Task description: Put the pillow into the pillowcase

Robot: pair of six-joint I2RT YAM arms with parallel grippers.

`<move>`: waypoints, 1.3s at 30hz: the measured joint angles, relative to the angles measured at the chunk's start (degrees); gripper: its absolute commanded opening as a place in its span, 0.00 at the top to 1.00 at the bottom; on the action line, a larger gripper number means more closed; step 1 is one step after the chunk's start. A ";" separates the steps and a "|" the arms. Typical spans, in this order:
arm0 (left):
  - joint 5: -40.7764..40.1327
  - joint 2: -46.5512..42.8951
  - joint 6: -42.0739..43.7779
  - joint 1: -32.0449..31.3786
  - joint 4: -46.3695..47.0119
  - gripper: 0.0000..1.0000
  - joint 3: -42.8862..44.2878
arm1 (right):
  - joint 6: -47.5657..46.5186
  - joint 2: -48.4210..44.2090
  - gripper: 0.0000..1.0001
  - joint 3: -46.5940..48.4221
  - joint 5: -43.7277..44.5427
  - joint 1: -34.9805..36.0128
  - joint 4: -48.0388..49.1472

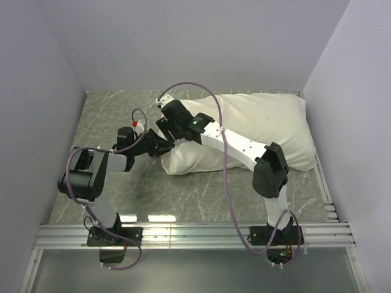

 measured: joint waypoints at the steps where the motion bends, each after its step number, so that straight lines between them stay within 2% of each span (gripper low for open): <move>1: -0.31 0.00 0.07 0.00 -0.13 0.59 0.00 | -0.28 0.96 0.22 1.05 0.55 -0.02 0.09; 3: -0.68 0.00 0.26 -0.04 -0.26 0.59 0.00 | -1.16 2.82 0.26 2.69 1.81 -0.02 0.83; 6: -1.25 0.00 0.42 -0.22 -0.39 0.60 0.00 | -2.73 4.87 0.39 4.02 4.35 -0.07 1.81; 7: -1.46 0.00 0.59 -0.22 -0.55 0.60 0.00 | -3.30 5.44 0.46 4.09 5.05 -0.17 2.29; 8: -1.64 0.00 0.87 -0.22 -0.81 0.60 0.00 | -3.78 5.86 0.58 4.09 5.57 -0.33 2.40; 9: -1.88 0.00 1.07 -0.22 -1.14 0.61 0.00 | -4.22 6.12 0.63 4.09 5.92 -0.55 2.40; 10: -1.97 0.02 1.20 -0.22 -1.36 0.61 0.00 | -4.11 6.23 0.66 4.09 6.19 -0.76 2.40; 15: -1.88 0.79 0.39 -0.22 0.57 0.64 0.02 | -3.23 5.40 0.66 4.09 2.40 -1.16 1.90; 16: -1.68 1.38 -0.33 -0.22 1.88 0.66 0.02 | -2.82 4.90 0.88 4.09 0.90 -1.18 1.57; 17: -1.33 2.08 -1.07 -0.22 3.30 0.72 0.02 | -2.49 4.22 0.98 4.09 -0.92 -1.14 1.16; 23: 0.55 7.06 -5.44 -2.05 10.62 0.89 1.79 | 2.71 0.22 1.00 4.13 -13.49 -1.14 -0.52; 29: 1.75 11.45 -10.56 -7.02 17.68 0.92 6.38 | 12.66 -0.20 1.00 5.22 -29.66 -1.99 -0.20; 31: 2.21 12.20 -12.09 -7.72 19.41 0.88 6.73 | 16.39 -0.22 1.00 5.31 -32.79 -3.06 0.72; 32: 2.54 12.26 -12.70 -7.58 19.61 0.78 6.73 | 17.79 -0.22 1.00 5.31 -33.48 -3.80 0.81; 34: 2.95 11.87 -13.20 -6.71 20.79 0.70 5.55 | 19.37 -0.31 1.00 5.27 -33.68 -5.09 1.01; 35: 3.15 11.02 -13.33 -5.77 20.63 0.61 4.15 | 19.80 -0.68 1.00 4.70 -33.24 -5.84 1.46; 36: 3.45 9.84 -12.92 -4.74 20.17 0.57 2.56 | 19.96 -1.40 1.00 3.58 -32.74 -6.51 1.88; 39: 3.98 2.62 -8.02 -0.81 11.74 0.49 -1.60 | 18.64 -4.98 1.00 -1.44 -30.29 -7.74 2.45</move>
